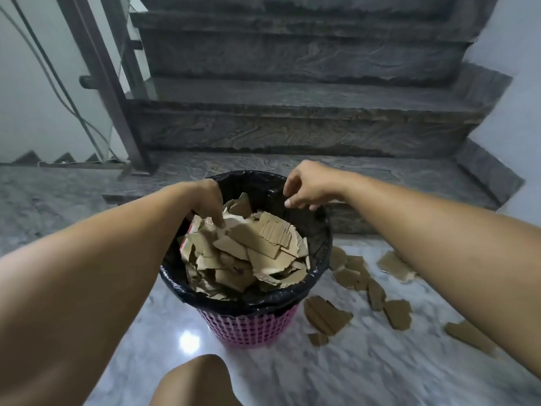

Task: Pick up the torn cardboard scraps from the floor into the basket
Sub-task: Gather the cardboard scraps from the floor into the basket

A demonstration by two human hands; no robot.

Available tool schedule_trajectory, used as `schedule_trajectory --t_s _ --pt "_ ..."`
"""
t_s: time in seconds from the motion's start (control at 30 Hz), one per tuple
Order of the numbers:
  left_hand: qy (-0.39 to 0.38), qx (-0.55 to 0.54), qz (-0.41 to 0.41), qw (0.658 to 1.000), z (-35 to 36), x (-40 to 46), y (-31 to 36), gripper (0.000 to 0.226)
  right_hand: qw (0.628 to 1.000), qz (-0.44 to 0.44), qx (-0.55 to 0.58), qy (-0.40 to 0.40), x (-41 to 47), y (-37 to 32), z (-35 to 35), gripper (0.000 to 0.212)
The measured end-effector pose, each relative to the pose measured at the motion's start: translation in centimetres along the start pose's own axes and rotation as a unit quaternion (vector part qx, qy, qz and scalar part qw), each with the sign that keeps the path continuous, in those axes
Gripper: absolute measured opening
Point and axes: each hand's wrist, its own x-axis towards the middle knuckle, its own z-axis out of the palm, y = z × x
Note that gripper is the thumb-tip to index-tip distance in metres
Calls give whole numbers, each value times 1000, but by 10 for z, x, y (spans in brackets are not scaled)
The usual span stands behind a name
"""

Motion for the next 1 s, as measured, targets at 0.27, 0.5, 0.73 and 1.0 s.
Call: schedule_trajectory --t_s 0.27,0.5,0.73,1.0 --pt "76 -101 114 985 -10 7 81 31 995 86 47 19 -14 55 -40 24" --pt "128 -127 206 962 16 20 182 35 985 168 40 10 -35 139 -47 24" --pt "45 -114 219 968 77 57 272 40 966 250 65 -21 -59 264 -25 21" --pt "-51 -70 144 986 177 120 308 51 954 289 60 -52 -75 394 0 25"
